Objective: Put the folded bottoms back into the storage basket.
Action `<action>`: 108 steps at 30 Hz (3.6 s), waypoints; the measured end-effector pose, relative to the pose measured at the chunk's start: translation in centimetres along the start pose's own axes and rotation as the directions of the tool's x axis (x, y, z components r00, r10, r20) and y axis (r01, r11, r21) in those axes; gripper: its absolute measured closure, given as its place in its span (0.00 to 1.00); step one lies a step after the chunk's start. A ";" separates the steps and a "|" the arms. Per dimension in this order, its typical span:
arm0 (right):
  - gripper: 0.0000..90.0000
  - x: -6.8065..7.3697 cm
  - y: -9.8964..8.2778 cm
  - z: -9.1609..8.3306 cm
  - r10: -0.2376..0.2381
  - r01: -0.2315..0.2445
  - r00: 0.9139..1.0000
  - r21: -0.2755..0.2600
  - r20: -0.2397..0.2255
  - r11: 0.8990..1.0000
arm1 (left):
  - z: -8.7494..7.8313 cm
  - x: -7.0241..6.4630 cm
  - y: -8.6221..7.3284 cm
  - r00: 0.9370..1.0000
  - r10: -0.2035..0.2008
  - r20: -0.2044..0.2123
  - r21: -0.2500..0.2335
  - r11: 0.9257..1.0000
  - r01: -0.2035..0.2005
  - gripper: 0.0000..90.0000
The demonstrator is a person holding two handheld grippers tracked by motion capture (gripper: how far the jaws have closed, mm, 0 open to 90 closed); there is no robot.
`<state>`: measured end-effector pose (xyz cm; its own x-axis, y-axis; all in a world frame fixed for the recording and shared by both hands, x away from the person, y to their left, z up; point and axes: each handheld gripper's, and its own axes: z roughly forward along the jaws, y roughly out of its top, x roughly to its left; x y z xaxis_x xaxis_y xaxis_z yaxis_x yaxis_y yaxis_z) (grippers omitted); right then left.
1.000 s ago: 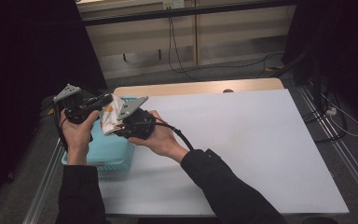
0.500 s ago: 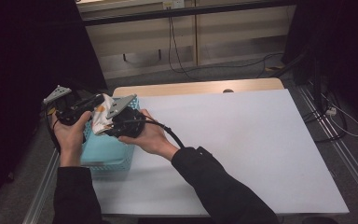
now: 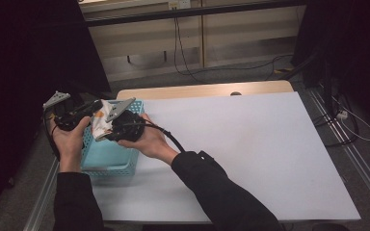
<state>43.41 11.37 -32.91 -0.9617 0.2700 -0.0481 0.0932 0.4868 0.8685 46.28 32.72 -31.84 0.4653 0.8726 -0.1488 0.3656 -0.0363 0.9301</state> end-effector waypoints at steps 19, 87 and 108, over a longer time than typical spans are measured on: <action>0.91 -0.9 -1.7 3.2 0.043 -0.043 0.999 0.045 -0.002 0.998 | 1.6 1.6 -1.9 0.999 -0.003 -0.035 0.052 0.999 0.005 0.89; 0.88 -1.2 -3.6 8.2 0.090 -0.088 0.996 0.120 -0.018 0.989 | 4.5 4.9 -6.2 0.996 -0.025 -0.087 0.183 0.982 0.041 0.88; 0.60 -1.3 -3.9 8.7 0.104 -0.102 0.995 0.127 -0.006 0.987 | 4.5 5.3 -6.5 0.985 -0.023 -0.171 0.169 0.984 0.052 0.38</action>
<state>46.50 16.36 -40.49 -0.9482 0.3144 0.0451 0.2232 0.5585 0.7989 50.02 35.40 -40.25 0.3119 0.9437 -0.1104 0.5206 -0.0725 0.8507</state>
